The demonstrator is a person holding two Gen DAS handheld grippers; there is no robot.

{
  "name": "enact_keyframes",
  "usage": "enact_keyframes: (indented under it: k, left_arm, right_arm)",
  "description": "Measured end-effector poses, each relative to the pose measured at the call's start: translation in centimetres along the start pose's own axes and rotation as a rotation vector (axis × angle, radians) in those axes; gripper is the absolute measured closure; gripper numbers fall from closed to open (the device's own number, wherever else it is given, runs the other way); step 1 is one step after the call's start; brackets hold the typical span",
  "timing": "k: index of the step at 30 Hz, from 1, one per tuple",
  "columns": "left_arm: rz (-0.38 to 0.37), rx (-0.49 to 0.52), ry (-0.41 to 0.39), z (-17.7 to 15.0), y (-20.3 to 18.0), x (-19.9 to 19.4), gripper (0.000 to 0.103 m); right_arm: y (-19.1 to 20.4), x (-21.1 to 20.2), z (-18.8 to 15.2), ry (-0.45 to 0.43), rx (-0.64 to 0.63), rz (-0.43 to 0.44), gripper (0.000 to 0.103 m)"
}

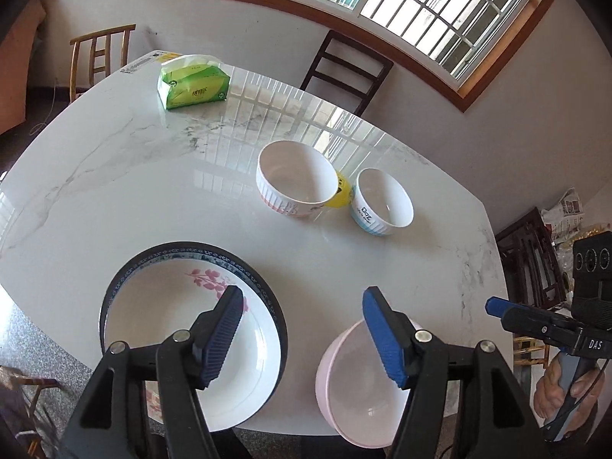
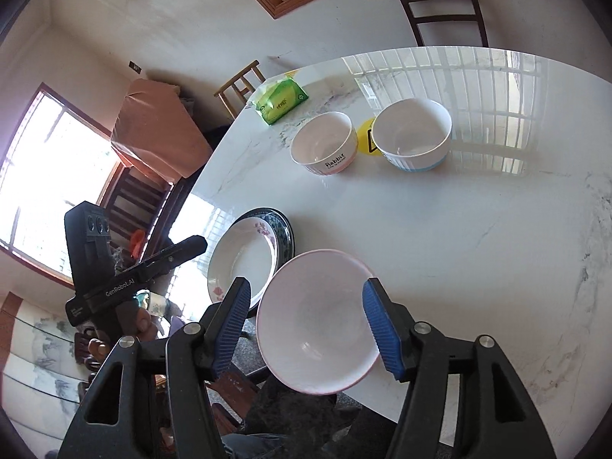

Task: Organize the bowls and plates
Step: 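Move both grippers to the white 'Rabbit' bowl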

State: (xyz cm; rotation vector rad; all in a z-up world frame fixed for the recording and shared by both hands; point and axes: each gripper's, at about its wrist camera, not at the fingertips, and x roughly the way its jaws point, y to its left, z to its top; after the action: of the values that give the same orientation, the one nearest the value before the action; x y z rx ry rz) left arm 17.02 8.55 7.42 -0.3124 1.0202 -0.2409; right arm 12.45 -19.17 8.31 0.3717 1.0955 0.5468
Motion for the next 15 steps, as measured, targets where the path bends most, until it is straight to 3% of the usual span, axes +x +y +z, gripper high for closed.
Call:
enact_keyframes:
  k: [3, 7, 15]
  left_arm:
    - [0.013, 0.025, 0.004, 1.5, 0.1, 0.9, 0.036]
    - [0.092, 0.056, 0.017, 3.1, 0.2, 2.6, 0.036]
    - [0.159, 0.082, 0.010, 5.2, 0.7, 6.0, 0.036]
  right_arm:
    - [0.6, 0.9, 1.9, 0.022, -0.003, -0.026, 0.044]
    - [1.1, 2.1, 3.9, 0.044, -0.017, -0.052, 0.044]
    - [0.3, 6.7, 7.6, 0.098, 0.037, -0.018, 0.044]
